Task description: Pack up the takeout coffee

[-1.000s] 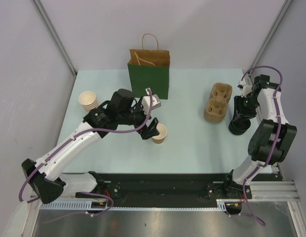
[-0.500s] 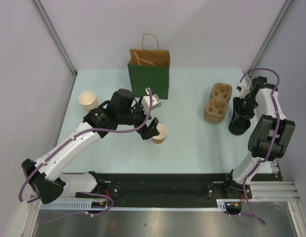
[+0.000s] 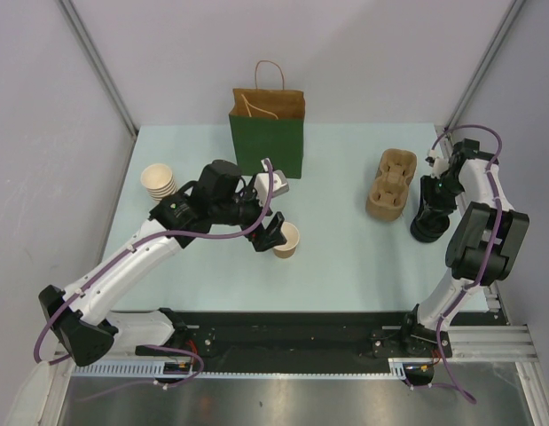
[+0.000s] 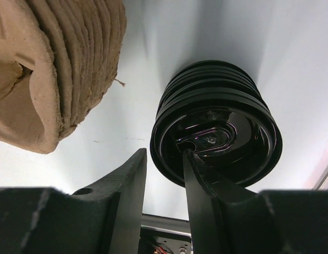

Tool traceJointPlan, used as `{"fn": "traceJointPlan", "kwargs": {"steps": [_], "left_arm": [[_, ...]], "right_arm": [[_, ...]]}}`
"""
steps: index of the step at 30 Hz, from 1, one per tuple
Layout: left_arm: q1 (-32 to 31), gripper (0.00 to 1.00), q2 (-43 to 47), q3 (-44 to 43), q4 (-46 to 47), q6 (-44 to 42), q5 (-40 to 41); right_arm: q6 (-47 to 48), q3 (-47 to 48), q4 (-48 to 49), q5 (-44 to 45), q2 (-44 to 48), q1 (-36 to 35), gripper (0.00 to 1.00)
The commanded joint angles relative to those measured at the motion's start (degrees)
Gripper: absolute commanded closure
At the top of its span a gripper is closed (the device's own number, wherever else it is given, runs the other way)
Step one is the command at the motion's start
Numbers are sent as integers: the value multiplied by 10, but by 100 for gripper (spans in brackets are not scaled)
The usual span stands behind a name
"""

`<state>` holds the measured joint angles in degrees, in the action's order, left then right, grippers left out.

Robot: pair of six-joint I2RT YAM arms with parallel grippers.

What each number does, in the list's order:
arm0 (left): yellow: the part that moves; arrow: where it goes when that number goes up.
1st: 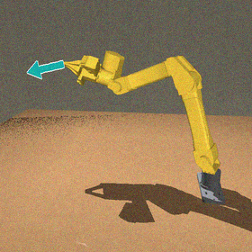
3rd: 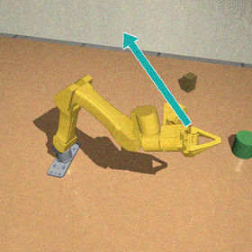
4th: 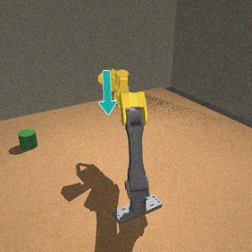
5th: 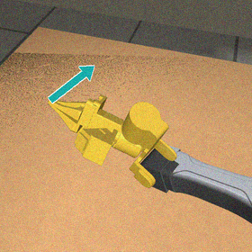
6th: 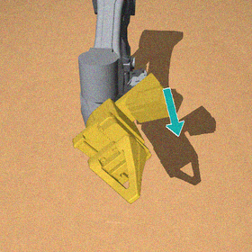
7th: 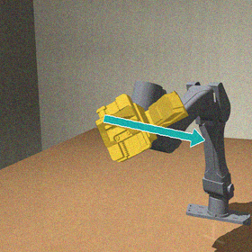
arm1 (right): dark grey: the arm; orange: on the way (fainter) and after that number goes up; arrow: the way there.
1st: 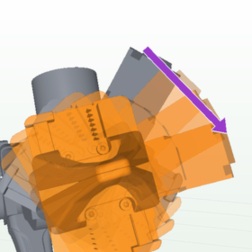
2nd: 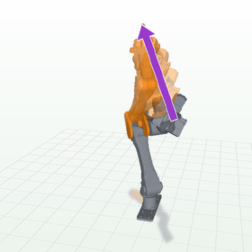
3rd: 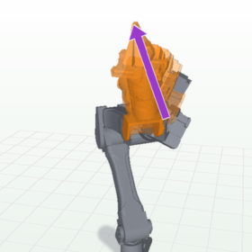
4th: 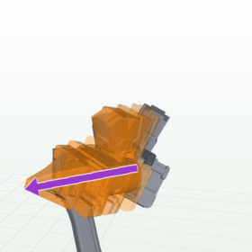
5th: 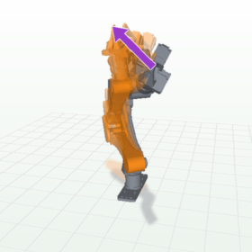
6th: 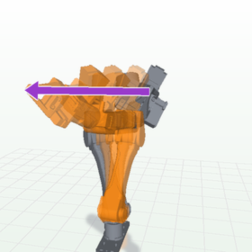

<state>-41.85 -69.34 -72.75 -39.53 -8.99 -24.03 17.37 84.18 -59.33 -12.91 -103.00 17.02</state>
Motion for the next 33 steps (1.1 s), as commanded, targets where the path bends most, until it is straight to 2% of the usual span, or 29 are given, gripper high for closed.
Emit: {"fn": "traceJointPlan", "kwargs": {"steps": [1,13,16,30,33], "left_arm": [[4,9,6,5,17,9,-15],[4,9,3,10,21,9,-20],[4,9,2,9,21,11,-21],[4,9,-4,9,22,12,-23],[4,9,-4,7,21,13,-25]], "right_arm": [[-7,-2,11,-8,-4,3,61],[-8,-2,16,-12,-11,3,62],[-8,-3,16,-12,-12,4,67],[-8,-3,17,-15,-17,7,69],[-9,-2,19,-14,-16,7,73]]}}
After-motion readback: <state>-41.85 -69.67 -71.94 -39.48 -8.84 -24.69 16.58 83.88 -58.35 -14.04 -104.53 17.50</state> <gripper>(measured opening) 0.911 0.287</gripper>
